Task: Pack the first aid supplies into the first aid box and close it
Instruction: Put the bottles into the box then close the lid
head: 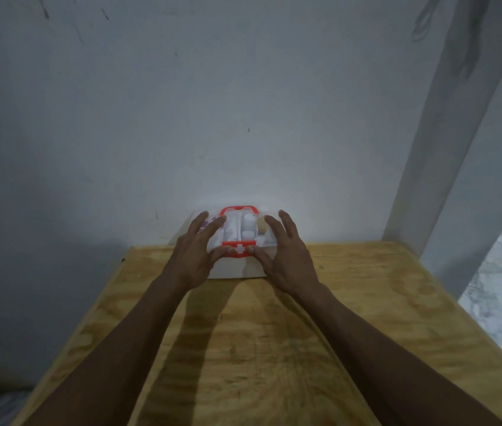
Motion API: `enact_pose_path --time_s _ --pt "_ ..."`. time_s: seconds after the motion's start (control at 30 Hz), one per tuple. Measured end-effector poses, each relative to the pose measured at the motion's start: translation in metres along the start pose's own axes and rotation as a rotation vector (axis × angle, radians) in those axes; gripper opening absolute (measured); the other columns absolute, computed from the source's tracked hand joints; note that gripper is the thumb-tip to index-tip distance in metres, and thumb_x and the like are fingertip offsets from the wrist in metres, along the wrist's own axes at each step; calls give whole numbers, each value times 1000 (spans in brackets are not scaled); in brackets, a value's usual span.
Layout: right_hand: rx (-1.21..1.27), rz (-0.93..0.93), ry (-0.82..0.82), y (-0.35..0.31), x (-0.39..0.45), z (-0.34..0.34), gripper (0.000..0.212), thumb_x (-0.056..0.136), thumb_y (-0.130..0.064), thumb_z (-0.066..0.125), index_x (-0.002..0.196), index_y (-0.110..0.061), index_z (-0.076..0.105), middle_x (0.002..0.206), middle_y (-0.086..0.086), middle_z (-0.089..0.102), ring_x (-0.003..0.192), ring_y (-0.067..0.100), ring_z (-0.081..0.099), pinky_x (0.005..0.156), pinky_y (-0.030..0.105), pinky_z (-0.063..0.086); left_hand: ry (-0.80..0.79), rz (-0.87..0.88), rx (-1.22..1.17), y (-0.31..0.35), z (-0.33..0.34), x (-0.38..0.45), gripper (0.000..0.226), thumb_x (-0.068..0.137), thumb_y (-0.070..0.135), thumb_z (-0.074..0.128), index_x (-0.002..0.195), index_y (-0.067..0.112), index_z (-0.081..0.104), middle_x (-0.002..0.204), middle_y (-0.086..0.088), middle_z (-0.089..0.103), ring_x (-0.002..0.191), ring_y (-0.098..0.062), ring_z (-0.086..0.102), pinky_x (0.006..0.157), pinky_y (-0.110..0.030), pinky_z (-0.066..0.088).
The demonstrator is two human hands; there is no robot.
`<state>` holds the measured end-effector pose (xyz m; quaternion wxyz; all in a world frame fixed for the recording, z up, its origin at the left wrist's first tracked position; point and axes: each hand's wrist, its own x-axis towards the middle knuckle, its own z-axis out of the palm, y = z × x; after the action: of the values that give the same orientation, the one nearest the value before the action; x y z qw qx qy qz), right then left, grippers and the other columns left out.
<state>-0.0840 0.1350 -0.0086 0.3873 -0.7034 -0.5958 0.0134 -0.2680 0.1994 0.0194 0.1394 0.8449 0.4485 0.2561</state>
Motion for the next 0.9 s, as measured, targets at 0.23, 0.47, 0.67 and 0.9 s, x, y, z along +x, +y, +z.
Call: enact_pose_path --time_s 0.23,0.47,0.67,0.9 --pt "7 9 7 1 1 1 75 87 -65 54 149 -31 29 165 -3 12 143 24 34 108 46 40 -19 -20 -14 2 -3 -1 82 80 62 47 151 24 30 163 -9 16 145 -33 27 110 -59 36" --pt "-11 12 -18 -7 2 -10 72 86 -63 57 147 -31 35 163 -1 20 141 27 40 108 45 41 37 -80 136 1 3 6 71 86 60 56 148 34 34 160 -2 24 134 -34 43 99 -53 48" --pt "-211 33 -136 -21 6 -29 70 89 -57 58 148 -31 31 162 0 21 134 32 47 101 47 46 109 -140 297 9 9 3 65 86 59 57 144 38 37 155 -1 34 138 -35 36 108 -56 38" --pt "-199 50 -269 -15 -14 -49 85 90 -49 61 155 -34 8 165 4 4 148 37 19 113 52 32 132 -157 293 22 7 -22 79 89 68 39 154 33 11 164 -3 10 151 -36 2 117 -61 6"
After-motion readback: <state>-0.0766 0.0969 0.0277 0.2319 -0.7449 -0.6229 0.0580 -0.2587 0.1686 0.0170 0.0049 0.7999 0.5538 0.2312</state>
